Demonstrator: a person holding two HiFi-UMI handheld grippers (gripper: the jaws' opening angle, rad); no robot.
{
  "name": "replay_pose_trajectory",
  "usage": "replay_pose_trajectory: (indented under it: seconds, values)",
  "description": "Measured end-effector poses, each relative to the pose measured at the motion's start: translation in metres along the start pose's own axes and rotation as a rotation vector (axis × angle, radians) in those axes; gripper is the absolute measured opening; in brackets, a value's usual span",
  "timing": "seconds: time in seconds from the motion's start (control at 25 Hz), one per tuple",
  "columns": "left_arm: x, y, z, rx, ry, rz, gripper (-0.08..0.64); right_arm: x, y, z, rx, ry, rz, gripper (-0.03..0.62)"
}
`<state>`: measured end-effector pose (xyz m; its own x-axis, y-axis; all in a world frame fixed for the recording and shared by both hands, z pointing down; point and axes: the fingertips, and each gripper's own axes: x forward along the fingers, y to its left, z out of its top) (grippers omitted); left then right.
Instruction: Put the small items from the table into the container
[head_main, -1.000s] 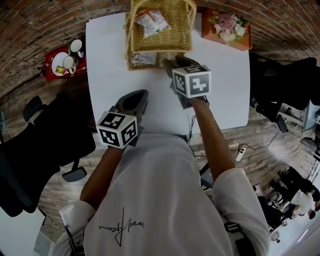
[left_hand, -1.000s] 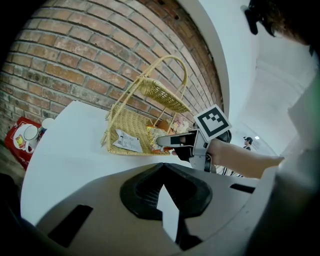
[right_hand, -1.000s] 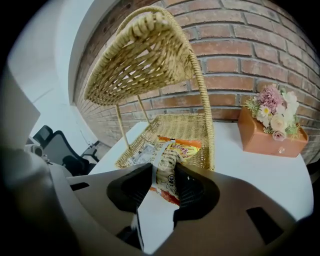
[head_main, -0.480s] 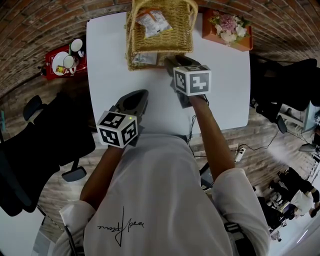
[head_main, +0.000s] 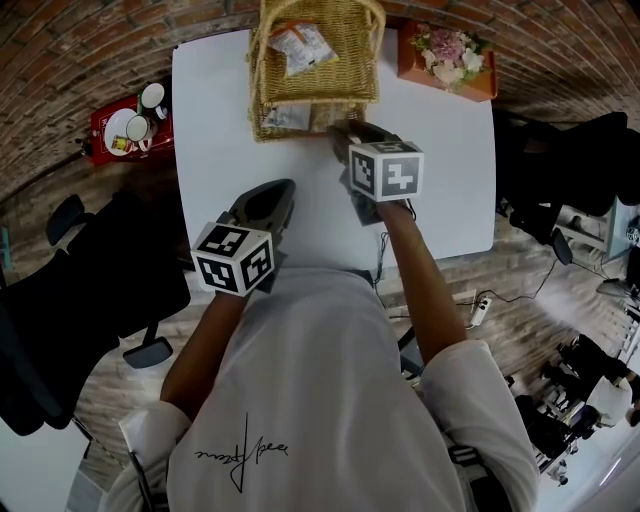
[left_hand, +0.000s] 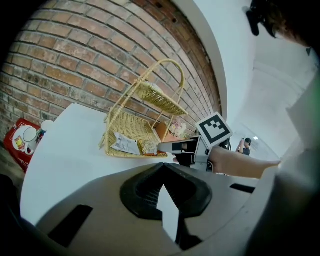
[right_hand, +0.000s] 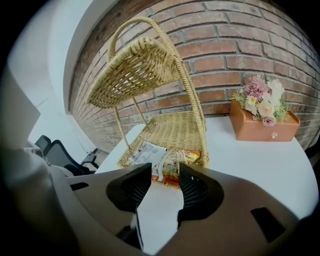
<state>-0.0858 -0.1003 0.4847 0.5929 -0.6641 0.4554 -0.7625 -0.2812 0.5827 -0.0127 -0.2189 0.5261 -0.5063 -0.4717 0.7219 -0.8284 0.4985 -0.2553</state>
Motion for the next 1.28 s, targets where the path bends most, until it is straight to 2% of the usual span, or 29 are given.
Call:
replay_pose_trajectory:
  seconds: [0.84, 1.28]
  values:
    - [-0.01, -0.011, 0.006, 0.039, -0.045, -0.015, 0.009, -0.032, 0.018, -0.012, -0.032, -0.04, 0.016, 0.149]
    - [-0.014, -0.016, 0.008, 0.054, -0.06, -0.028, 0.009, -0.052, 0.035, -0.028, -0.03, -0.063, 0.034, 0.061]
